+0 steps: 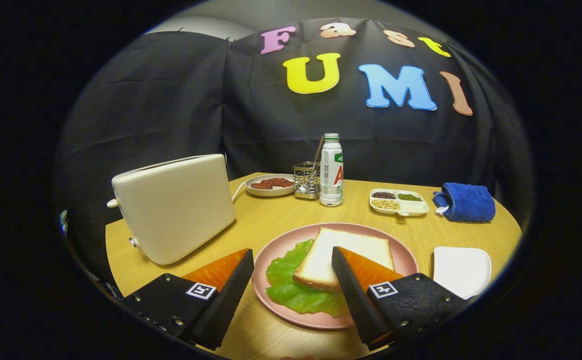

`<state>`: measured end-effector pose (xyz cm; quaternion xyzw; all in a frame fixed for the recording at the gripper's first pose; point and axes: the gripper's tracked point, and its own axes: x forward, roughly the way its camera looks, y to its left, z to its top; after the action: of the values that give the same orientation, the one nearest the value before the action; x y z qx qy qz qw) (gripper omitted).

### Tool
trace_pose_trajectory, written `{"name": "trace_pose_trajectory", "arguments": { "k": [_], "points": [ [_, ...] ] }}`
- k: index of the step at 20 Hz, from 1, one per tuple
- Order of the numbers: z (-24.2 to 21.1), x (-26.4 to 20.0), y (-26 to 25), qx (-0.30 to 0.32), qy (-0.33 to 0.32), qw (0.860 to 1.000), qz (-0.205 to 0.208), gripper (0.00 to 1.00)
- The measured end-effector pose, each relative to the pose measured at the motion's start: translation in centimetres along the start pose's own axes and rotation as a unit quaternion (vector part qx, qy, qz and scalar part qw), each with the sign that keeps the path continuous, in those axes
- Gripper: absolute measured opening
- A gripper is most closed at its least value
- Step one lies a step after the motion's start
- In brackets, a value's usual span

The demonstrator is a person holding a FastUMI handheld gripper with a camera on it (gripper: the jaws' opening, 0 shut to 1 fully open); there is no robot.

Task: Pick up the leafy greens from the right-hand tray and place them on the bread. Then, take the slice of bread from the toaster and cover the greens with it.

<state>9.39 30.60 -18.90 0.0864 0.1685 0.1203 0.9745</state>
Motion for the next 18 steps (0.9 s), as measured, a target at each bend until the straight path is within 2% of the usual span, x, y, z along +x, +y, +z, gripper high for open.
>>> {"name": "trace_pose_trajectory", "arguments": {
  "k": [4, 10, 15, 18],
  "points": [
    [0.7, -0.5, -0.7, 0.036, -0.021, 0.999, 0.006, 0.96],
    [5.0, -3.2, -5.3, 0.064, -0.084, 0.994, -0.017, 0.96],
    [7.2, -6.0, -12.0, 0.071, -0.114, 0.989, -0.066, 0.96],
    [8.2, -8.7, -17.5, 0.060, -0.125, 0.984, -0.111, 0.95]
  ]
}}
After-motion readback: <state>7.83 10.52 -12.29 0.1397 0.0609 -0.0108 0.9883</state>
